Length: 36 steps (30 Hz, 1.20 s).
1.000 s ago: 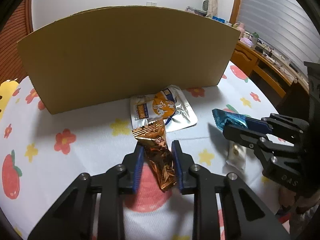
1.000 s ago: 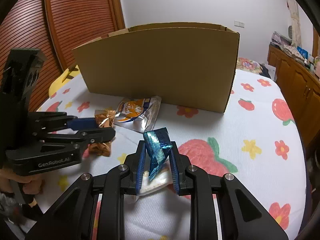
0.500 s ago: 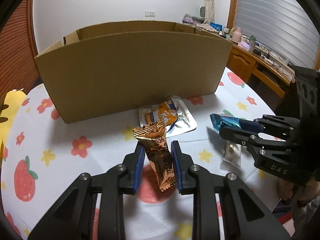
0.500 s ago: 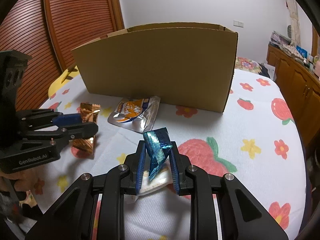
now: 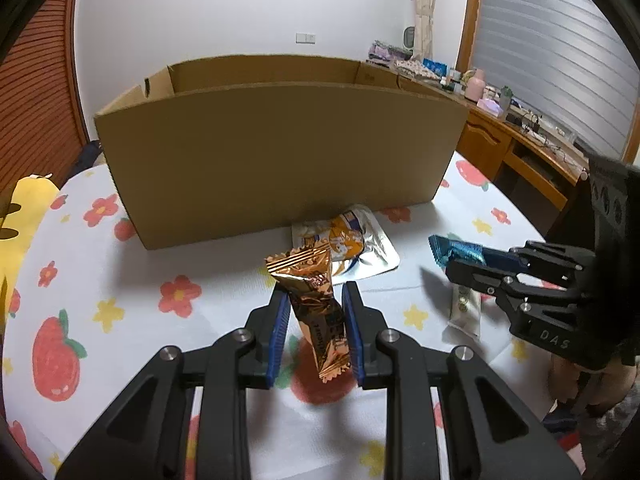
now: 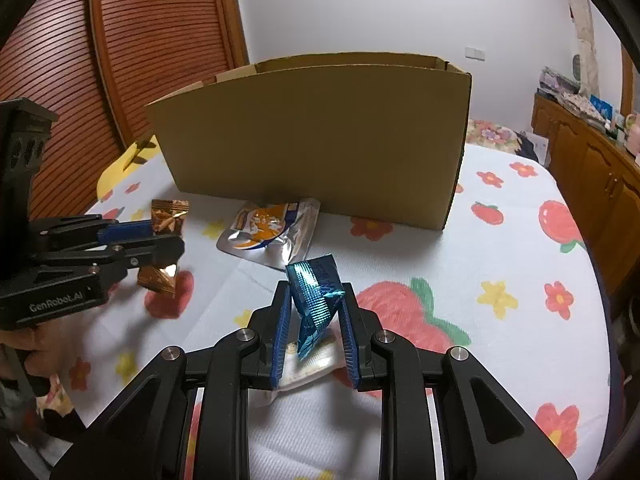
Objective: Organize snacks
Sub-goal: 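Lift both held candies and carry them over the cardboard box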
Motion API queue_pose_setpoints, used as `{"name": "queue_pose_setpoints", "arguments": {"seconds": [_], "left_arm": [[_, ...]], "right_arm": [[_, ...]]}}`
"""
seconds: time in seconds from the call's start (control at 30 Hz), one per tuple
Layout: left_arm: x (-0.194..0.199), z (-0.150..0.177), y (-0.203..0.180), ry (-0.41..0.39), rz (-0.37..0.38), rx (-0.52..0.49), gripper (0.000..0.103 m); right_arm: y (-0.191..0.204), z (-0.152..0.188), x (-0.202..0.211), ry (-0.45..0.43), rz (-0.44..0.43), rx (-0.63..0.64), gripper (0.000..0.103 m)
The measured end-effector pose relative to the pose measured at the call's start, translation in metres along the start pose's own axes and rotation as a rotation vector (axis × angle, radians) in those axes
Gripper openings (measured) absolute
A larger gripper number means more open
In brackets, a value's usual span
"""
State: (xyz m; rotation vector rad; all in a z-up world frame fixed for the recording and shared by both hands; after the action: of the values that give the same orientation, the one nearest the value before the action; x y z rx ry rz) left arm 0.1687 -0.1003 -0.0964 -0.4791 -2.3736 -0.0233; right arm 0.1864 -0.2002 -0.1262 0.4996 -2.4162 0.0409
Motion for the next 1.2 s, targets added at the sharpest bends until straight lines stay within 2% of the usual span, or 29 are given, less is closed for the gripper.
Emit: {"name": "queue_pose_setpoints", "arguments": {"seconds": [0.63,0.8,1.2], "left_arm": [[0.044,-0.042,0.021,-0.127,-0.026,-0.024,0.025],[0.05,-0.057,0.029,-0.15,-0.036,-0.03,0.025],[0.061,-0.102,0.04,-0.199,-0.059,-0.061,0.025]], "right_arm": [[0.001,-0.007,0.016,-0.089,0.042,0.014,0.023],[0.003,-0.013,0.02,-0.083,0.06,0.025,0.022],[0.009,-0.084,0.061,-0.196,0.081,0.108,0.021]]}}
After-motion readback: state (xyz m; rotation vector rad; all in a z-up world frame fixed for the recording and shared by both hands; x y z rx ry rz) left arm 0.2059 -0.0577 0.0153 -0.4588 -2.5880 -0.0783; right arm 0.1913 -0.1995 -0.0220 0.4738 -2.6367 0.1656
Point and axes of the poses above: each gripper's, at about its wrist camera, not at the fingertips, and x roughly against the way its jaws point, y to its left, z to its underside, the point moved 7 cm from there along -x, roughly the way its jaws point, and after that the axes turned 2 degrees about -y, right-handed, at the moved point
